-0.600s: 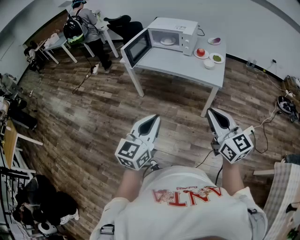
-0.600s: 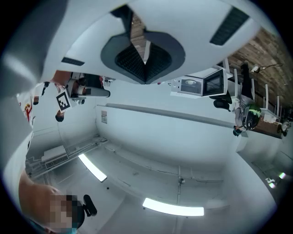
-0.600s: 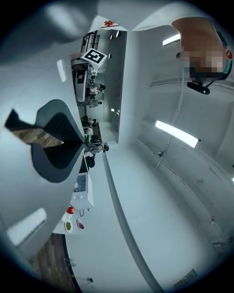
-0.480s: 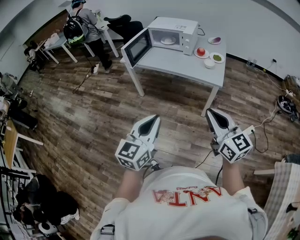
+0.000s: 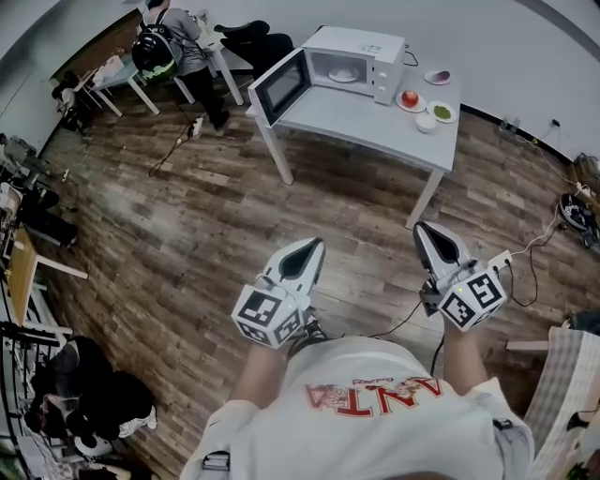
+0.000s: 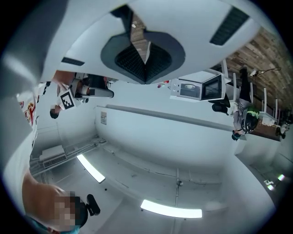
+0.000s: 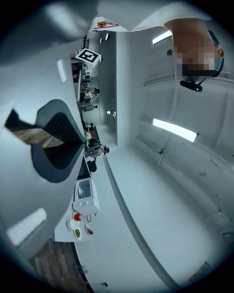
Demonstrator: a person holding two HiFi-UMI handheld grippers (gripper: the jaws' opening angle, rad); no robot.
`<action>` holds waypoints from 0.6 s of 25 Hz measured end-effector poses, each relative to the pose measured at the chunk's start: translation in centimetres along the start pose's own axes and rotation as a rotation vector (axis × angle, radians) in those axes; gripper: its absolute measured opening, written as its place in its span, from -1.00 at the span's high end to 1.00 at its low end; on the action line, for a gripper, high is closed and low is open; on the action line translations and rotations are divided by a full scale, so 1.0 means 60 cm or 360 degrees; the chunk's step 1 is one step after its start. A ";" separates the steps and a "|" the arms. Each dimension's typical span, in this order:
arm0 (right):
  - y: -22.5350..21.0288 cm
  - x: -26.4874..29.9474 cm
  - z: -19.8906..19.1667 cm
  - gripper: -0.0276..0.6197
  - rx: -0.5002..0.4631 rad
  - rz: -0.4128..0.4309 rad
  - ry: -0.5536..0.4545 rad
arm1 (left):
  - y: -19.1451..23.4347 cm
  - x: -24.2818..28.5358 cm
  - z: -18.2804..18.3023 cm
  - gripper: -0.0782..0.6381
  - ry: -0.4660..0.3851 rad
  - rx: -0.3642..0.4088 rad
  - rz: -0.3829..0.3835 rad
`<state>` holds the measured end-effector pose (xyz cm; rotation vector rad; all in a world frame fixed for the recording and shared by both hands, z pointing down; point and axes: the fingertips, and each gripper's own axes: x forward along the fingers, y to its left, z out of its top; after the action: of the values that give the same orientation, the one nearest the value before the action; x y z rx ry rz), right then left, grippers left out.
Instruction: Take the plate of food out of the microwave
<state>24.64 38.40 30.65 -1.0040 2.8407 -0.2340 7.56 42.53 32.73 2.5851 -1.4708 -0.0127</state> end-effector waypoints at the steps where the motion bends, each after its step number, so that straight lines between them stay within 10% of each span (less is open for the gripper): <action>1: 0.002 0.001 -0.003 0.91 0.0014 0.0015 -0.0006 | -0.003 -0.001 -0.003 0.76 0.0002 0.0001 -0.0013; 15: 0.042 0.168 -0.072 0.91 0.0085 -0.0006 0.0146 | 0.161 -0.039 -0.030 0.76 0.0009 -0.0108 -0.0036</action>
<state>14.58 34.45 33.81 -1.0131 2.8971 -0.3637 -1.72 39.96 35.77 2.5457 -1.4136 -0.0571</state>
